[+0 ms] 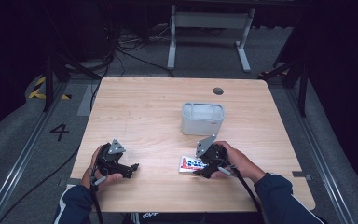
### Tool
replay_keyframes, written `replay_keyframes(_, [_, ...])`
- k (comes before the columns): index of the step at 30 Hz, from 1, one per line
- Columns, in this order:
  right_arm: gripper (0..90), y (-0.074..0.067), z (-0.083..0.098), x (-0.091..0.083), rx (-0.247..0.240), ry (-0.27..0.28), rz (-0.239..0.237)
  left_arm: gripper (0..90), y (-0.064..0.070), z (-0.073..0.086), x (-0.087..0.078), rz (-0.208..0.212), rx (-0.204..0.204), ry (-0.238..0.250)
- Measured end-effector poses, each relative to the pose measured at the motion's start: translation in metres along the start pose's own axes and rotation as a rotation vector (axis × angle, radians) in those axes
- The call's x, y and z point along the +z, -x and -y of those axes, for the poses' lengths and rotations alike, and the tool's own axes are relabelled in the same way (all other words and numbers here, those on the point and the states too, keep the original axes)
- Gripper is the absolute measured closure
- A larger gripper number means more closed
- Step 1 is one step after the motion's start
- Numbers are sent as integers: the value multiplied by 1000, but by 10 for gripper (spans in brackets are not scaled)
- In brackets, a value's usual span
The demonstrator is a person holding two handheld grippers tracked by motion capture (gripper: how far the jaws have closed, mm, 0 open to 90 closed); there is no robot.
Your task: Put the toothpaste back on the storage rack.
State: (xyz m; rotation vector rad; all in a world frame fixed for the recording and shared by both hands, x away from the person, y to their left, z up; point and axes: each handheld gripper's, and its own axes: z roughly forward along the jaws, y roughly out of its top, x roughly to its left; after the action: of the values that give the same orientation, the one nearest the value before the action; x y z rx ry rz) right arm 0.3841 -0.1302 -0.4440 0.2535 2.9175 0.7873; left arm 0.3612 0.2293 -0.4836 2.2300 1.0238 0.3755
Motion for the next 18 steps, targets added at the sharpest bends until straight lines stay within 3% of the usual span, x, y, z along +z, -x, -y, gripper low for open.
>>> replay_keyframes(9, [394,1,-4,9,5,-60,-6,5,0,0,0,1,-2,0])
replay_keyframes(18, [401,2,-8,15,13,-85,-22,6,0,0,0,0,0,0])
